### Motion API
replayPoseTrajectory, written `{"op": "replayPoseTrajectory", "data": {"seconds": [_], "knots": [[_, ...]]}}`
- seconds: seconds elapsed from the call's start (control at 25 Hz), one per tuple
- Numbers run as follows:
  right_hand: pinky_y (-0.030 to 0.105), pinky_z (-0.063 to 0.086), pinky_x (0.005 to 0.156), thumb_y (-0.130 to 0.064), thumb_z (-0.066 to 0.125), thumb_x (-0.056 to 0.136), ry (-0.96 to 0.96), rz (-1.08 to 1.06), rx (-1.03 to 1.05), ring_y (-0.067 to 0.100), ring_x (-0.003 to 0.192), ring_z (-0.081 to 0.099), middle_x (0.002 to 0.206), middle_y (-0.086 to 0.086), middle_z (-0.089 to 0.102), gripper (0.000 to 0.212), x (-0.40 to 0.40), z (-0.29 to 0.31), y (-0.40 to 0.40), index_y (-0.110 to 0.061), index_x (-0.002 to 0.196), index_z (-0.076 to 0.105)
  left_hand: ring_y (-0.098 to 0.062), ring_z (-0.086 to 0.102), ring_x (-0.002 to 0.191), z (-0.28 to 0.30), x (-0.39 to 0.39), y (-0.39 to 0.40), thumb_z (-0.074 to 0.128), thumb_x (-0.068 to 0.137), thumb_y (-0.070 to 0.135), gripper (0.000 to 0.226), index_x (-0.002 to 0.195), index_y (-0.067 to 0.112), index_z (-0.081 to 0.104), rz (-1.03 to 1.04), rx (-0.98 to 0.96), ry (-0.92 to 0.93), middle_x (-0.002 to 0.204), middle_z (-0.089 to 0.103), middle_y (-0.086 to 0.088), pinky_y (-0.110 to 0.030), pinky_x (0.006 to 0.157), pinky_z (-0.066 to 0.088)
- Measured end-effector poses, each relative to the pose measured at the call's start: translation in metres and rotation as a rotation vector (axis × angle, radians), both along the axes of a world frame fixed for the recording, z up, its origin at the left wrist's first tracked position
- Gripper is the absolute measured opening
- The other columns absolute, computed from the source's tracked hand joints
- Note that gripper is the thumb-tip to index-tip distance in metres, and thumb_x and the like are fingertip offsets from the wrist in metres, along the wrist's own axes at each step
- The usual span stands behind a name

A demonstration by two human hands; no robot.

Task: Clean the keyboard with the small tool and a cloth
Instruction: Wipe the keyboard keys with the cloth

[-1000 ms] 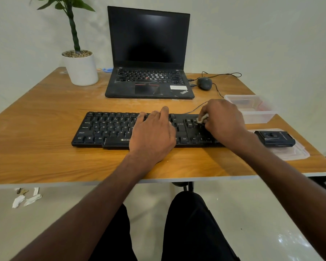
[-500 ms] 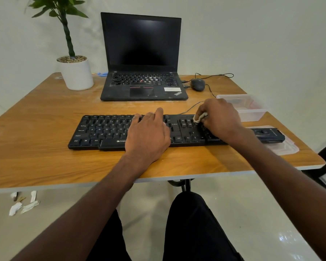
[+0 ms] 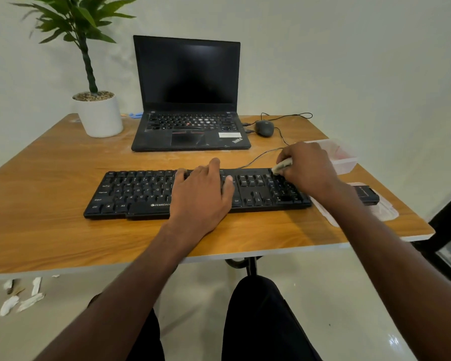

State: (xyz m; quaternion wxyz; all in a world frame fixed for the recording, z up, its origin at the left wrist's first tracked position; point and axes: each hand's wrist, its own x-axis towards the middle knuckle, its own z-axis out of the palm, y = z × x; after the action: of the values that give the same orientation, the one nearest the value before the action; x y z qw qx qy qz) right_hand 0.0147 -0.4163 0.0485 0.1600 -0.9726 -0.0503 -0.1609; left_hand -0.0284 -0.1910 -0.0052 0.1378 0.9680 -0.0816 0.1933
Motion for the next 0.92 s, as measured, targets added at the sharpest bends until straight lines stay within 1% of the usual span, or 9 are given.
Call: {"op": "replayPoseTrajectory", "data": {"seconds": [0.16, 0.32, 0.4, 0.48, 0.56, 0.64, 0.76, 0.8, 0.92], "knots": [[0.029, 0.046, 0.079, -0.01, 0.079, 0.084, 0.051, 0.17, -0.086, 0.017, 0.096, 0.062, 0.101, -0.002, 0.074, 0.021, -0.003, -0.009, 0.018, -0.024, 0.099, 0.082, -0.024, 0.061, 0.124, 0.001, 0.004, -0.032, 0.028, 0.11, 0.048, 0.054, 0.153, 0.016, 0.037, -0.033, 0.016, 0.009, 0.129, 0.068, -0.006, -0.055, 0.12, 0.032], [0.029, 0.047, 0.077, -0.009, 0.078, 0.086, -0.006, 0.039, -0.054, 0.016, 0.093, 0.063, 0.103, -0.001, 0.074, 0.021, -0.003, -0.01, 0.013, -0.025, 0.098, 0.082, -0.024, 0.062, 0.12, -0.011, 0.006, -0.035, 0.03, 0.109, 0.041, 0.043, 0.14, 0.014, 0.045, 0.011, 0.002, 0.021, 0.122, 0.069, -0.006, -0.053, 0.118, 0.035], [0.028, 0.046, 0.08, -0.005, 0.078, 0.085, 0.012, 0.114, -0.088, 0.016, 0.098, 0.063, 0.105, -0.003, 0.073, 0.024, -0.005, -0.013, 0.018, -0.024, 0.099, 0.082, -0.025, 0.062, 0.12, -0.012, 0.006, -0.035, 0.03, 0.109, 0.04, 0.042, 0.138, 0.014, 0.046, 0.022, 0.005, 0.013, 0.121, 0.069, -0.006, -0.053, 0.118, 0.034], [0.026, 0.043, 0.079, -0.006, 0.08, 0.083, 0.055, 0.152, -0.09, 0.014, 0.097, 0.062, 0.104, -0.005, 0.072, 0.023, -0.005, -0.01, 0.018, -0.024, 0.097, 0.083, -0.025, 0.062, 0.121, -0.01, 0.006, -0.036, 0.031, 0.109, 0.039, 0.043, 0.139, 0.013, 0.047, 0.032, 0.005, 0.014, 0.121, 0.069, -0.007, -0.054, 0.119, 0.032], [0.029, 0.047, 0.077, -0.008, 0.081, 0.083, 0.038, 0.08, -0.104, 0.016, 0.094, 0.064, 0.104, -0.003, 0.074, 0.021, -0.004, -0.007, 0.015, -0.026, 0.094, 0.083, -0.025, 0.061, 0.122, -0.011, 0.006, -0.036, 0.031, 0.108, 0.039, 0.043, 0.139, 0.013, 0.046, 0.036, 0.006, 0.021, 0.122, 0.069, -0.007, -0.054, 0.12, 0.03], [0.033, 0.052, 0.08, -0.007, 0.08, 0.083, 0.027, 0.053, -0.154, 0.02, 0.097, 0.065, 0.106, 0.001, 0.074, 0.023, -0.006, -0.007, 0.017, -0.025, 0.096, 0.083, -0.025, 0.06, 0.124, -0.011, 0.005, -0.035, 0.031, 0.108, 0.038, 0.043, 0.14, 0.013, 0.045, 0.043, 0.002, 0.023, 0.124, 0.068, -0.007, -0.054, 0.121, 0.03], [0.029, 0.045, 0.076, -0.009, 0.08, 0.084, 0.08, 0.034, -0.115, 0.02, 0.096, 0.065, 0.104, 0.002, 0.075, 0.02, -0.007, -0.001, 0.01, -0.025, 0.094, 0.083, -0.025, 0.06, 0.125, -0.009, 0.004, -0.035, 0.032, 0.108, 0.037, 0.043, 0.142, 0.013, 0.044, 0.043, -0.003, 0.027, 0.126, 0.067, -0.006, -0.053, 0.119, 0.032], [0.031, 0.044, 0.075, -0.009, 0.078, 0.085, 0.069, -0.018, -0.137, 0.022, 0.095, 0.065, 0.104, 0.005, 0.074, 0.018, -0.006, 0.001, 0.005, -0.024, 0.095, 0.083, -0.025, 0.06, 0.125, -0.01, 0.003, -0.034, 0.032, 0.108, 0.037, 0.043, 0.141, 0.013, 0.044, 0.04, 0.004, 0.026, 0.126, 0.067, -0.006, -0.052, 0.12, 0.032], [0.039, 0.055, 0.076, -0.007, 0.068, 0.091, -0.01, -0.187, -0.203, 0.032, 0.091, 0.066, 0.103, 0.015, 0.072, 0.018, -0.006, -0.001, 0.001, -0.013, 0.104, 0.078, -0.025, 0.06, 0.124, -0.01, 0.002, -0.033, 0.032, 0.107, 0.036, 0.042, 0.14, 0.013, 0.045, 0.042, 0.017, 0.02, 0.125, 0.067, -0.006, -0.052, 0.121, 0.031]]}}
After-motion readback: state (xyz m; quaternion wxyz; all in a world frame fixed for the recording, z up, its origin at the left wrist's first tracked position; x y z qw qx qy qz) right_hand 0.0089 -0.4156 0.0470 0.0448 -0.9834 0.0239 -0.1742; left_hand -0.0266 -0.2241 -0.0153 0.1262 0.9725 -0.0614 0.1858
